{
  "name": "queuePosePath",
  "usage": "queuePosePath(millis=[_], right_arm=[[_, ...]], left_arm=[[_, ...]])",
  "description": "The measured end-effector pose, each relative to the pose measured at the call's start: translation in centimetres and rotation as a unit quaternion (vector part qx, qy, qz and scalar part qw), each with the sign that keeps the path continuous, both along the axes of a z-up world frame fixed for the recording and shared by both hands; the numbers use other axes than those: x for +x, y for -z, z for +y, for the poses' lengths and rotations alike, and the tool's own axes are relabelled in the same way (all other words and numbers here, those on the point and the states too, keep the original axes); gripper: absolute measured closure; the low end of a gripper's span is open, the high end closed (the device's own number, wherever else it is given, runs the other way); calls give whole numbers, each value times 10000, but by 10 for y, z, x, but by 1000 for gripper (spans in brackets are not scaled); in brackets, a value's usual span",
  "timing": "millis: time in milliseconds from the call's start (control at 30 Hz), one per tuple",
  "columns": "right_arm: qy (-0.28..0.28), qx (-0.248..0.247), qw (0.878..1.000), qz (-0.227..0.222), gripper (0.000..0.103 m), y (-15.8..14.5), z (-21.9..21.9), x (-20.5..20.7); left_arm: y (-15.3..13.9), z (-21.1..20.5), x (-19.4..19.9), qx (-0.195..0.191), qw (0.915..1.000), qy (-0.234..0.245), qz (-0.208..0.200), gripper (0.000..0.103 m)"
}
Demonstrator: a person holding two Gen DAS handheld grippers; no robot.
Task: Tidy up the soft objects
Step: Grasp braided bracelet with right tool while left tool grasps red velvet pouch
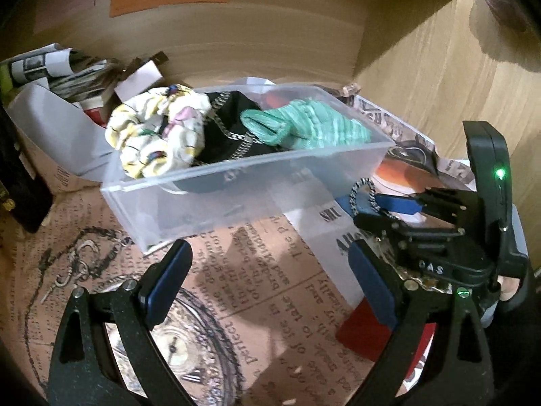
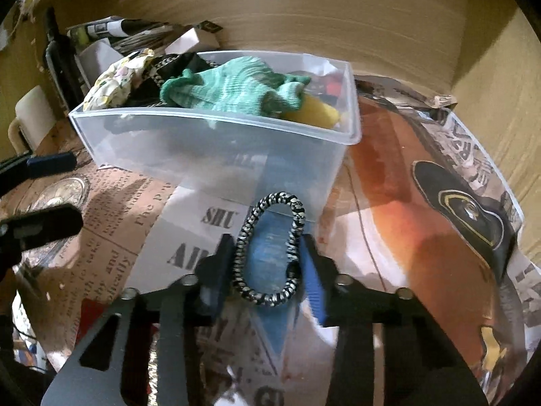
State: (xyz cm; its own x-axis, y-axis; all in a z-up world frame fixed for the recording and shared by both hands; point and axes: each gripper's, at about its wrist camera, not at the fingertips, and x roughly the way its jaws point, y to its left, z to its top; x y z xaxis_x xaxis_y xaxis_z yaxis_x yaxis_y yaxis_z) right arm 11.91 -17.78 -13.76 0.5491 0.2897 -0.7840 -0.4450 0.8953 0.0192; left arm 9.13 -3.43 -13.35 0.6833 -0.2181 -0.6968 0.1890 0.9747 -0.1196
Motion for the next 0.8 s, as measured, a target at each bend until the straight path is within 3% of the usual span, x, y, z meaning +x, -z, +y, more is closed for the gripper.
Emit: queuePosePath(millis=[133,333,800], right_arm=[[94,55,9999,-4,85,-2,-5,0],[268,314,9990,-163,85,-14,-18,-11],[690,802,9906,-865,85,-58,-66,-52]], left_arm=[[2,-10,-2,-16,9999,145,48,9],[2,-29,-10,-49,9992,392,59,9],[22,-86,-15,-154,9925,1083,539,9]])
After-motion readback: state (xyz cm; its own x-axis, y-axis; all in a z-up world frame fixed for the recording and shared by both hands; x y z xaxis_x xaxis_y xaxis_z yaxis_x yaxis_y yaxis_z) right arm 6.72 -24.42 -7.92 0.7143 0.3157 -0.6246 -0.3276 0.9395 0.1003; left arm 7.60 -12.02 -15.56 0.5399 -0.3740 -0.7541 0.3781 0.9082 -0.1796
